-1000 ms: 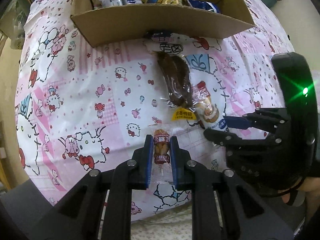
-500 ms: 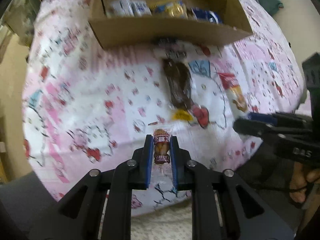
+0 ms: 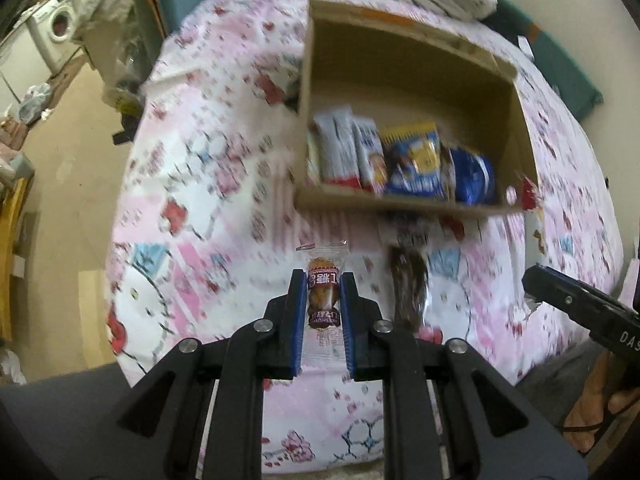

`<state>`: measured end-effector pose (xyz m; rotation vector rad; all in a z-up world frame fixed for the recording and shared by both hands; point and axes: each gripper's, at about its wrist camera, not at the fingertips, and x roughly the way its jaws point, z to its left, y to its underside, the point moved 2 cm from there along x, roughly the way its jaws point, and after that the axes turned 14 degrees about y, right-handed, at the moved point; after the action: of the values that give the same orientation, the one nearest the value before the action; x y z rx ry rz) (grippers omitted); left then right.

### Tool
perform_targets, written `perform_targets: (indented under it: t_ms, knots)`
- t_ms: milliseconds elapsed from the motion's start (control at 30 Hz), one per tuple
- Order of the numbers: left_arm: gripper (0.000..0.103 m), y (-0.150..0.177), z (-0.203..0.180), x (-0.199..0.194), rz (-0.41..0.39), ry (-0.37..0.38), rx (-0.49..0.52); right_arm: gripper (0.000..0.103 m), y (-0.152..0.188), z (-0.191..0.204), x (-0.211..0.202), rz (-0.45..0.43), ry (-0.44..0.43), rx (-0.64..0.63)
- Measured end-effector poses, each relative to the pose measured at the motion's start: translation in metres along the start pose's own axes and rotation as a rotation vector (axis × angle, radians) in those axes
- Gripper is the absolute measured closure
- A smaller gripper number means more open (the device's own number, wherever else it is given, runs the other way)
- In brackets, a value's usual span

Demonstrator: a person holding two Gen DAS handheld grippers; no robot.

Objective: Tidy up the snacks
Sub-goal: 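Lower both held snacks into the box and open both grippers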

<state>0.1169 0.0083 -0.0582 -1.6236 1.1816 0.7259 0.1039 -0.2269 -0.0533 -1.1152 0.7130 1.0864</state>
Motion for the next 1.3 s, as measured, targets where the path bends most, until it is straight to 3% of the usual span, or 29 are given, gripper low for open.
perform_targets:
  t_ms: [133,633,767,867,1300]
  knots:
    - [0.09,-0.021,0.004,-0.007,-0.036,-0.015,0.003,0.07,-0.021,0.004,0.005,-0.033,-0.019,0.013]
    - [0.09,-0.089,-0.026,0.018,-0.088,-0.029,0.102,0.07,-0.083,-0.022,0.029,-0.075,0.068,0.09]
    - [0.09,-0.095,-0.025,0.042,-0.092,-0.036,0.131,0.07,-0.098,-0.033,0.048,-0.047,0.098,0.096]
    - [0.089,-0.094,-0.019,0.054,-0.072,0.003,0.094,0.07,-0.103,-0.036,0.058,-0.027,0.11,0.092]
    - [0.087,-0.094,-0.017,0.072,-0.054,0.028,0.078,0.07,-0.103,-0.029,0.077,0.027,0.083,0.08]
